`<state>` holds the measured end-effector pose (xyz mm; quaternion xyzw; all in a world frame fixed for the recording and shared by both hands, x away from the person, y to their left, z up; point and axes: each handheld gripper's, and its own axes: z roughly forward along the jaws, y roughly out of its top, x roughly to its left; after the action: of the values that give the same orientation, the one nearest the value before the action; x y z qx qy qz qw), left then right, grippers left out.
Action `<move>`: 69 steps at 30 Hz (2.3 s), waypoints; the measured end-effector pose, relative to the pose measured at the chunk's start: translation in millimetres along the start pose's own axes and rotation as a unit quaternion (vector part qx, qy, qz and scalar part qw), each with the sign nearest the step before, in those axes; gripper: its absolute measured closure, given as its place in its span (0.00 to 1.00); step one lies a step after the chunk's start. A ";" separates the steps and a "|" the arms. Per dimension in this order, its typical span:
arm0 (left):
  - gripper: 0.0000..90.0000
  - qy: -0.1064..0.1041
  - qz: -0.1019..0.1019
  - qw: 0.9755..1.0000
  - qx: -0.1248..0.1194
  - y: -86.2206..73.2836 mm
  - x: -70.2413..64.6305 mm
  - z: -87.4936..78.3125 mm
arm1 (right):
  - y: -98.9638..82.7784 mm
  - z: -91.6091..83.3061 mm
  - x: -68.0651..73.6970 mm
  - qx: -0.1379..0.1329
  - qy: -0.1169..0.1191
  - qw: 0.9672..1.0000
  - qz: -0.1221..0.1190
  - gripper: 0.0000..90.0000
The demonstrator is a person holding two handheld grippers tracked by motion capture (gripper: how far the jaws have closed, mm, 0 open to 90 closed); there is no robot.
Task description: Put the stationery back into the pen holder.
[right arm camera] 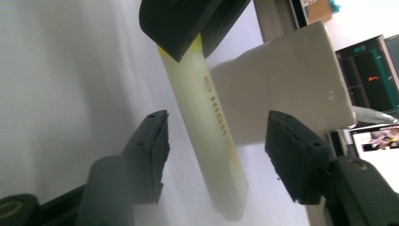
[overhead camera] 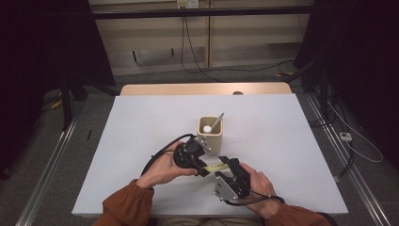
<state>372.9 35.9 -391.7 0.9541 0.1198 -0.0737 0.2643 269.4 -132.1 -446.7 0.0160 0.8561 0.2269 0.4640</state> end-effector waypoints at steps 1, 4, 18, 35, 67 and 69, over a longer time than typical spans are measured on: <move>0.75 -0.004 -0.001 1.000 -0.002 -0.5 0.4 0.0 | 0.2 -0.3 1.0 -0.003 0.002 1.000 -0.005 0.53; 0.75 -0.005 0.000 1.000 -0.001 -0.8 0.1 0.0 | 1.8 -0.6 4.7 -0.002 -0.005 1.000 -0.028 0.60; 0.75 -0.014 -0.005 1.000 -0.005 0.6 -0.6 0.5 | 4.6 -2.6 12.2 -0.001 -0.023 0.997 -0.074 0.80; 0.73 -0.018 -0.020 0.999 -0.034 -3.7 -0.1 -0.2 | 2.7 -4.1 13.4 0.004 -0.016 0.997 -0.075 0.86; 0.10 0.072 -0.043 0.987 -0.137 -48.9 -5.0 -20.1 | -14.2 -9.4 -13.5 0.000 0.003 0.999 0.053 0.86; 0.10 0.078 -0.051 0.985 -0.149 -54.1 -4.1 -23.1 | -15.6 -9.3 -15.4 -0.002 0.006 0.997 0.071 0.86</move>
<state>356.2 92.2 -397.6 0.8997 0.1980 0.0058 0.3889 273.5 -153.2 -436.6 0.0739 0.8552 0.2613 0.4415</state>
